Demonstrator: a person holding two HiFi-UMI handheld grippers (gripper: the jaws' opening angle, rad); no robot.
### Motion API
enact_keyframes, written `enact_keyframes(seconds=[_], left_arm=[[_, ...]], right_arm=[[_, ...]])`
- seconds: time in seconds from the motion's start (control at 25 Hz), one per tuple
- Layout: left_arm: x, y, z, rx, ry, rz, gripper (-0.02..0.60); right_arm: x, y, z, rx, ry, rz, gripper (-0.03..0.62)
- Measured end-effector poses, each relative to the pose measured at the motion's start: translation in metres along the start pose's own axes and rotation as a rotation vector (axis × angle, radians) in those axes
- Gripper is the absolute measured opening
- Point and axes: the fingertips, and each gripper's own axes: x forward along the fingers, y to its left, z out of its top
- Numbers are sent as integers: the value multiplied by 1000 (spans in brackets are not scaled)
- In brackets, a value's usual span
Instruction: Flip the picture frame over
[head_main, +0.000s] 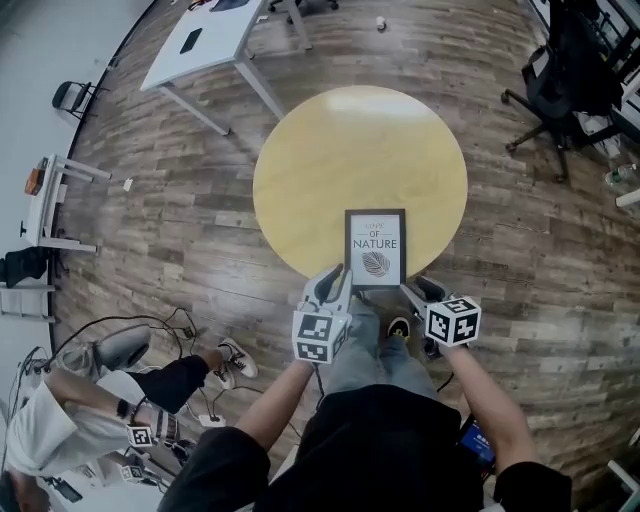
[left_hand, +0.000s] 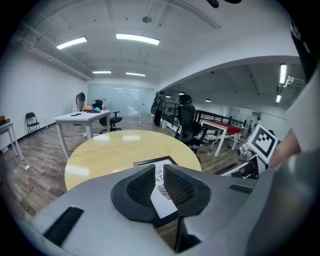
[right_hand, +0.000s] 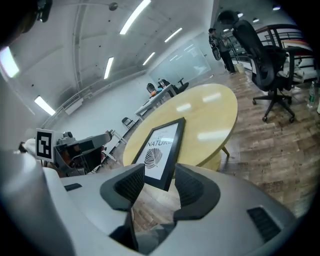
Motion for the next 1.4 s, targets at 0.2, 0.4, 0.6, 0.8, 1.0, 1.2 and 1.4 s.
enact_keyframes(seconds=[0.2, 0.4, 0.6, 0.8, 1.0, 1.2, 1.4], left_arm=[[30, 27, -34, -42, 70, 3, 144], [50, 37, -55, -62, 140, -3, 173], [61, 31, -79, -96, 207, -50, 173], [64, 26, -80, -60, 204, -64, 173], [63, 21, -79, -34, 196, -106, 172], [62, 21, -79, -42, 183, -112, 172], [60, 7, -74, -32, 183, -170, 172]], right_arm=[[27, -14, -19, 129, 75, -28, 187], [41, -17, -31, 304, 81, 36, 193], [45, -16, -24, 452, 42, 88, 171], [39, -5, -16, 365, 21, 119, 115], [37, 15, 7, 371, -40, 302, 101], [46, 16, 13, 293, -43, 255, 102], [34, 13, 34, 308, -138, 210, 94]])
